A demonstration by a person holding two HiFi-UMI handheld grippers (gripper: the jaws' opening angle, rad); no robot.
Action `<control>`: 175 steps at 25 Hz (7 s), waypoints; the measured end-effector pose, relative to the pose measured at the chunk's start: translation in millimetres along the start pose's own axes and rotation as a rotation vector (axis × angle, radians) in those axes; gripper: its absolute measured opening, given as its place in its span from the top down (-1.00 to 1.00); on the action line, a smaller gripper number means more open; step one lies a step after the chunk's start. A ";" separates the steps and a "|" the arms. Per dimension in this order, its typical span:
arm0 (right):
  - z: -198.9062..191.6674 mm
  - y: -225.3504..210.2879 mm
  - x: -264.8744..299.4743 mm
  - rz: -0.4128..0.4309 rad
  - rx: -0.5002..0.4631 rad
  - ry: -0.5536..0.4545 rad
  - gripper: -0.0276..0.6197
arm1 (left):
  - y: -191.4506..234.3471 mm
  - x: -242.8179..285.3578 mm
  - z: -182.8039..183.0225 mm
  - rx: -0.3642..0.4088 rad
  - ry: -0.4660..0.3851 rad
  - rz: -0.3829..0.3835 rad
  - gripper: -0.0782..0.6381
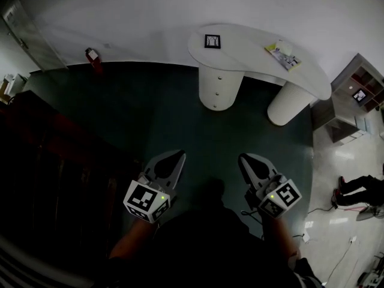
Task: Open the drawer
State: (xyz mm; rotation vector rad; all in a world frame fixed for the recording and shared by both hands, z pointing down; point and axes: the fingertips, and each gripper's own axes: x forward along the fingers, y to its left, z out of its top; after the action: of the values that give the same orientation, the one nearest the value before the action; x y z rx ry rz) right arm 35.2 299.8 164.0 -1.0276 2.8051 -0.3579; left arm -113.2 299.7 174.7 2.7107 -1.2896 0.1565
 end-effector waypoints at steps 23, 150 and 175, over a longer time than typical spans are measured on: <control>23.7 -232.0 125.0 0.016 -0.002 0.117 0.86 | 115.2 241.7 28.5 -0.057 0.031 -0.017 0.75; -360.6 -644.9 432.7 -0.043 -0.157 0.349 0.78 | 358.7 692.4 -372.2 0.237 0.267 -0.438 0.69; -398.0 -621.9 366.0 -0.094 -0.050 0.383 0.79 | 324.1 653.1 -385.3 0.214 0.280 -0.474 0.69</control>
State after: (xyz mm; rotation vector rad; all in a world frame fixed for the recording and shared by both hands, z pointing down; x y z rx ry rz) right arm 60.6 -328.1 697.1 -1.2204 3.1187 -0.5505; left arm 31.5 -336.9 678.5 2.9413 -0.5644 0.6223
